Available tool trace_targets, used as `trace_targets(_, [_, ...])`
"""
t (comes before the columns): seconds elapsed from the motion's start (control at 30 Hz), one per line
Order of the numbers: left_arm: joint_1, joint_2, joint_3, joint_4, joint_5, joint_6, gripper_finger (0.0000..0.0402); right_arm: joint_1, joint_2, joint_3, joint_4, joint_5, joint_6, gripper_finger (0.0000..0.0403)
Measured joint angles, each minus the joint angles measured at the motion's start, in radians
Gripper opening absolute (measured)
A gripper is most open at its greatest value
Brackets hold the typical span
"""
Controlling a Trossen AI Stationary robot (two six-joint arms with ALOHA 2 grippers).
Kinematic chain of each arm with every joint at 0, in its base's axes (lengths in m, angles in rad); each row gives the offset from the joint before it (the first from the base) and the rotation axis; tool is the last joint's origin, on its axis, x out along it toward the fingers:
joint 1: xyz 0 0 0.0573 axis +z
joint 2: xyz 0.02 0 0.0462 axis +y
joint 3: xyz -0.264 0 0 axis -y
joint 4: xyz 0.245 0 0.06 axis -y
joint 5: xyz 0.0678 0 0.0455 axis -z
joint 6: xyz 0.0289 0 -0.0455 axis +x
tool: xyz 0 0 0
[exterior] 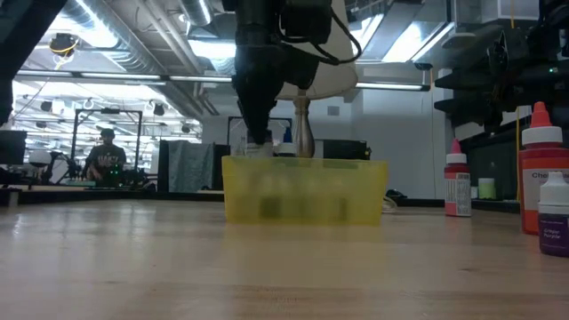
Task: Pick & Place food coloring
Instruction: Put the large purple food coloring bottle into the yellow bin
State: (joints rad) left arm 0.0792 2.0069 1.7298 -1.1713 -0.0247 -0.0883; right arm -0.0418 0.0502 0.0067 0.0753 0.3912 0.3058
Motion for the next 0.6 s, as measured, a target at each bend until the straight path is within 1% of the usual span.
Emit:
trace_targets(0.27, [0.000,0.001,-0.081,0.028,-0.003,-0.002,0.0145,0.000,0.000,0.000,0.000,0.000,0.000,0.0283])
trace_targets(0.43, [0.000,0.001,-0.089,0.050,0.004,-0.002,0.0145,0.000,0.000,0.000,0.000,0.000,0.000,0.0283])
trace_targets(0.6, [0.006,0.001,-0.089,0.054,0.060,-0.002,0.0148,0.000,0.000,0.000,0.000,0.000,0.000,0.0283])
